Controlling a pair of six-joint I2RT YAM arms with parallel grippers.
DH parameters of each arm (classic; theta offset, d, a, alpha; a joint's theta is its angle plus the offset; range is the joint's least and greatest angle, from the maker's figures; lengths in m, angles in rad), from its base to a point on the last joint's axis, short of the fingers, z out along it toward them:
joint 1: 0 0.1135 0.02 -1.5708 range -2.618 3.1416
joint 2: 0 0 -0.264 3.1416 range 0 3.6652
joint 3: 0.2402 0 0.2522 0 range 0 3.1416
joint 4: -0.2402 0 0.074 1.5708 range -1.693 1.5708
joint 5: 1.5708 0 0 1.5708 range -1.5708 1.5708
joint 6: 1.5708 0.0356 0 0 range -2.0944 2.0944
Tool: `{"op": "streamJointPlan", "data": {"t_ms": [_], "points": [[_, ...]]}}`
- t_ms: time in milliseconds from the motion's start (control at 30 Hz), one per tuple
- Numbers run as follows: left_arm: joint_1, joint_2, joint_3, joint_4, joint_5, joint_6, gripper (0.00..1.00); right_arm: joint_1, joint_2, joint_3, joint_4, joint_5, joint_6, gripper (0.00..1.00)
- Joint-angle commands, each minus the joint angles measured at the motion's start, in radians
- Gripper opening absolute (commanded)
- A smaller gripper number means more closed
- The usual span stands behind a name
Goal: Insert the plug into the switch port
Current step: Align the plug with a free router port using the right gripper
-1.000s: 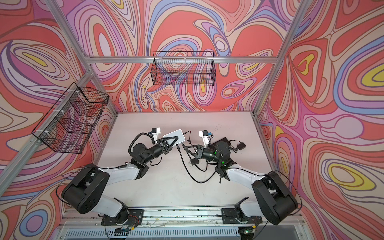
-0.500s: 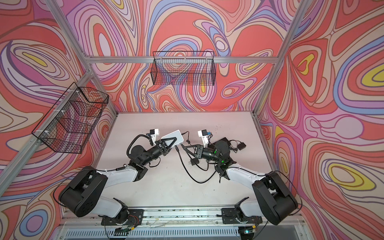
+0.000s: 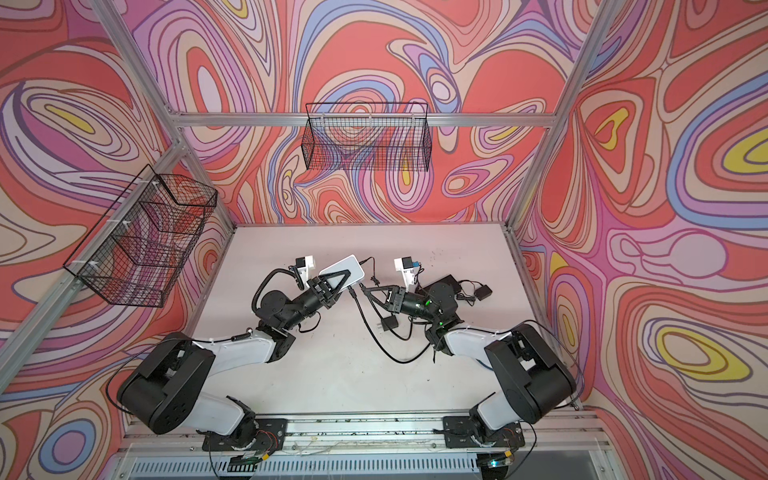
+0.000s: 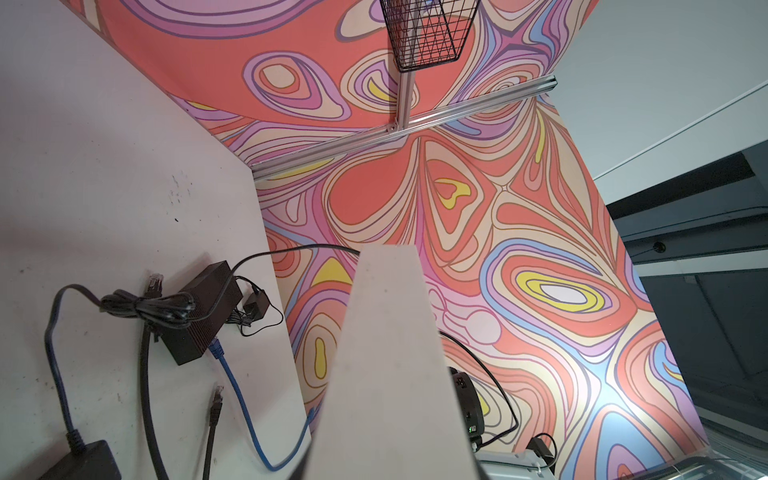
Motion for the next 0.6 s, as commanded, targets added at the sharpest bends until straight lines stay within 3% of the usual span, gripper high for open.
{"op": "streamJointPlan", "data": {"t_ms": [0,367,567], "points": [[-0.044,-0.001,0.001,0.032,0.162,-0.006,0.02,-0.006,-0.003,0.062,0.13,0.078,0.022,0.0],[-0.044,0.026,0.0,0.056,0.183,-0.014,0.01,-0.006,-0.044,0.069,0.12,0.059,0.03,0.0],[-0.044,-0.011,-0.006,-0.028,0.205,-0.012,0.02,-0.008,-0.124,0.062,-0.034,0.068,-0.093,0.0]]}}
